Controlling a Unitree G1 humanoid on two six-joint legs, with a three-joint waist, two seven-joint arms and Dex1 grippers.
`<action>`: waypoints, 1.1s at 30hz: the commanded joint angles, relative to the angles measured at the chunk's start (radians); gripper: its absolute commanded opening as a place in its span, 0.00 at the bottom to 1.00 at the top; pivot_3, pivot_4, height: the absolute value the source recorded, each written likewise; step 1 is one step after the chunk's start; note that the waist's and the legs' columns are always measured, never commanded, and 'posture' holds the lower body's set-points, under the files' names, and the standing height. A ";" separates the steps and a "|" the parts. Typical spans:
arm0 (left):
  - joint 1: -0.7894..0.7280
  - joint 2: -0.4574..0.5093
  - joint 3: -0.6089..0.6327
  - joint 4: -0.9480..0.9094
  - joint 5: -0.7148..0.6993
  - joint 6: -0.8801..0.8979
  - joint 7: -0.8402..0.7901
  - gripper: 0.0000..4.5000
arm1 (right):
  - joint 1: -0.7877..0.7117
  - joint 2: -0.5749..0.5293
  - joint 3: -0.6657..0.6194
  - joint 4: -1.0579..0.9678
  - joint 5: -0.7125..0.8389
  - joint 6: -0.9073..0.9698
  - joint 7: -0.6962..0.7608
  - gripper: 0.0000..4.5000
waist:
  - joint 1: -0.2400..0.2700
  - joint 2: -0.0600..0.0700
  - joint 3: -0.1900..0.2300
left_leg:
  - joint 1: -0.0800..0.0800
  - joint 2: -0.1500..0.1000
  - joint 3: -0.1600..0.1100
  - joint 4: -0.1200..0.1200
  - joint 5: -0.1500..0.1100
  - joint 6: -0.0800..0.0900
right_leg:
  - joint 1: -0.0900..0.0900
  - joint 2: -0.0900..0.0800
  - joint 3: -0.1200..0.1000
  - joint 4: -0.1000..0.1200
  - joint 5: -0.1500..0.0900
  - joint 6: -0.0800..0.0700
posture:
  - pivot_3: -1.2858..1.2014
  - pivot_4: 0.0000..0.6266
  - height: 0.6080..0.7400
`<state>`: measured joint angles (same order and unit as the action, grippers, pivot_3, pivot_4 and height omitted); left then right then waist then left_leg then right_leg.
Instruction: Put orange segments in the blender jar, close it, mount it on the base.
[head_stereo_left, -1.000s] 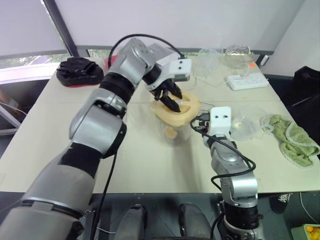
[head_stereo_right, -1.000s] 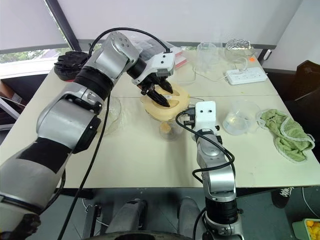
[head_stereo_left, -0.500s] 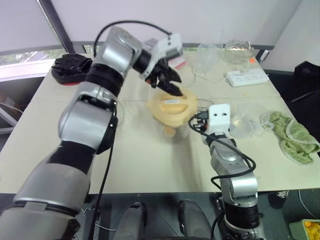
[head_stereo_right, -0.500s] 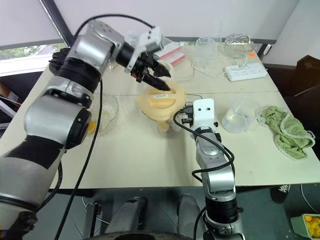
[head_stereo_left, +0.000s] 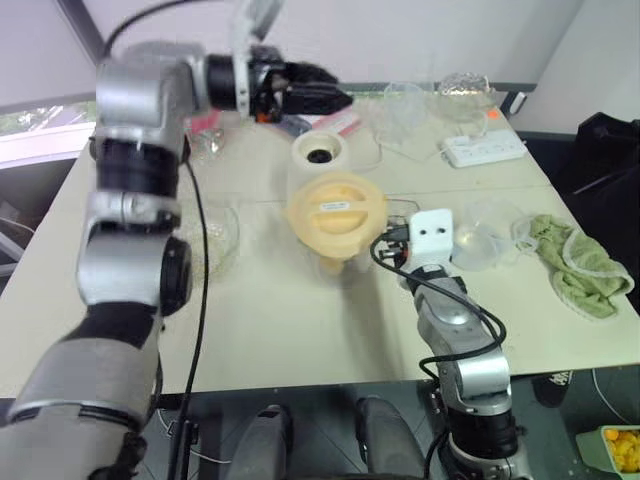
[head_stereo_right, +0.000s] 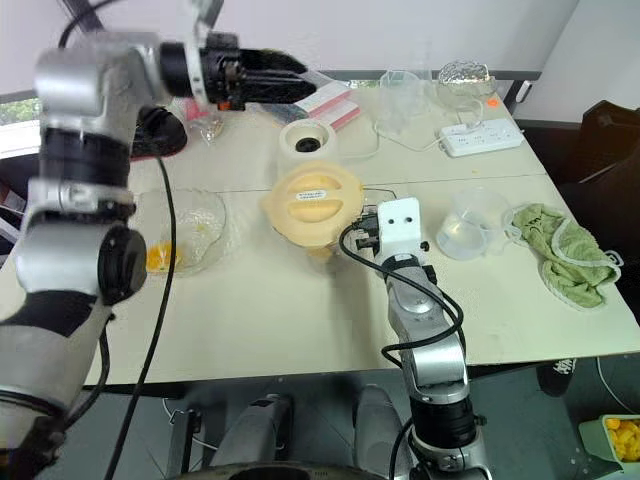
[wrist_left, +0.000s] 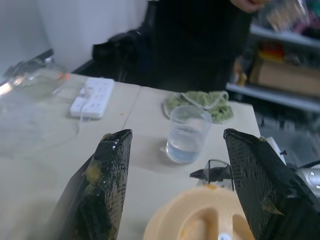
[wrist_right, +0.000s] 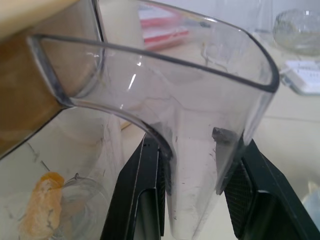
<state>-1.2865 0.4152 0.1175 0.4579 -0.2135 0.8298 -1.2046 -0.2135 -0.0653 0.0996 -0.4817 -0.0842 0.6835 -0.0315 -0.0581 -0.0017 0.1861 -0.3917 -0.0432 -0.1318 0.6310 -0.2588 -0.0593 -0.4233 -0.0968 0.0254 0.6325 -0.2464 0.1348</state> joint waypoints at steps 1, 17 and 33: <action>0.119 0.007 0.091 -0.229 -0.079 0.127 0.150 0.68 | 0.005 -0.022 -0.041 -0.002 -0.015 -0.062 -0.005 0.21 | 0.005 -0.001 0.001 | 0.000 0.000 0.000 0.000 0.001 -0.002 | 0.000 0.000 0.000 0.000 0.000 0.000 | 0.52 0.24 1.00; 0.644 0.020 0.128 -0.659 -0.237 0.215 0.437 0.69 | 0.039 -0.120 -0.135 0.046 0.087 -0.052 0.128 0.98 | 0.036 -0.005 0.002 | 0.001 0.000 0.000 0.001 0.004 -0.007 | 0.001 0.000 0.000 0.000 0.004 -0.006 | 0.52 0.24 1.00; 0.685 0.032 0.122 -0.694 -0.355 0.193 0.536 0.69 | -0.013 -0.098 -0.218 0.048 0.138 0.018 0.115 0.99 | 0.036 -0.005 0.002 | 0.001 0.002 0.001 0.001 0.005 -0.007 | 0.001 0.001 0.000 0.000 0.004 -0.007 | 0.52 0.24 1.00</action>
<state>-0.6022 0.4322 0.2228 -0.1968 -0.5427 1.0403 -0.6721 -0.2030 -0.1715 -0.0997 -0.3940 0.0355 0.7055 0.0939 -0.0221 -0.0069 0.1879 -0.3907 -0.0413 -0.1307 0.6318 -0.2543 -0.0667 -0.4228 -0.0953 0.0255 0.6328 -0.2418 0.1281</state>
